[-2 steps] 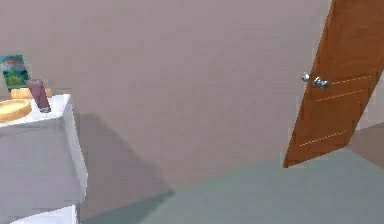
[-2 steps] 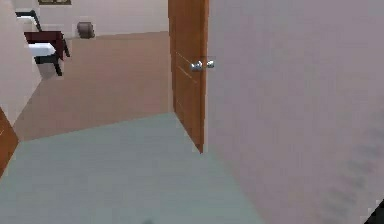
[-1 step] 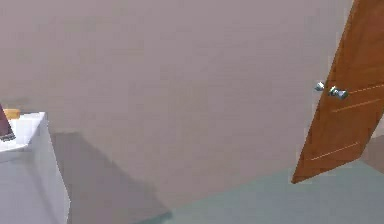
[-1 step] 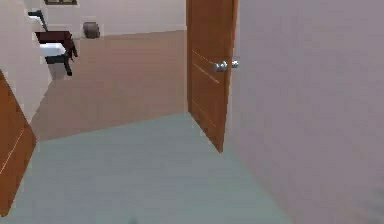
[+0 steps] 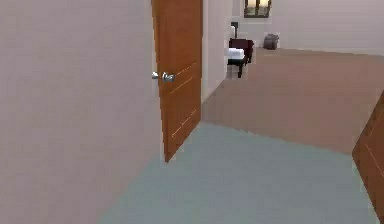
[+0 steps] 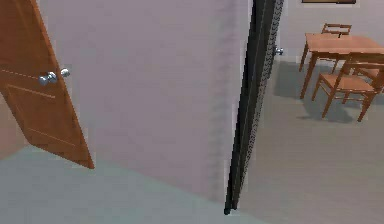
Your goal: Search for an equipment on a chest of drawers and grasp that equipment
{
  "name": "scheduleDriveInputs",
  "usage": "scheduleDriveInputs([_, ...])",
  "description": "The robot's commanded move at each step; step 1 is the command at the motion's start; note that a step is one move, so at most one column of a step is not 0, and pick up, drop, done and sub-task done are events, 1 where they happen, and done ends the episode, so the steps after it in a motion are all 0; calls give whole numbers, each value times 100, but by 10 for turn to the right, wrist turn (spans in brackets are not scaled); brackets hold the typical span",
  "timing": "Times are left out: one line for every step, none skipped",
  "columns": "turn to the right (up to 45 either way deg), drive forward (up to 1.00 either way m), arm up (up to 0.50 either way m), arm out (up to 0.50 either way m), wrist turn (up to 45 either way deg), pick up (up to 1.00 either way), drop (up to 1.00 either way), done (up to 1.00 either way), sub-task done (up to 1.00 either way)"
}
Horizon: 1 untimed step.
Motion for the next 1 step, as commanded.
scheduleDriveInputs([450,0,0,0,0,0,0,0,0])
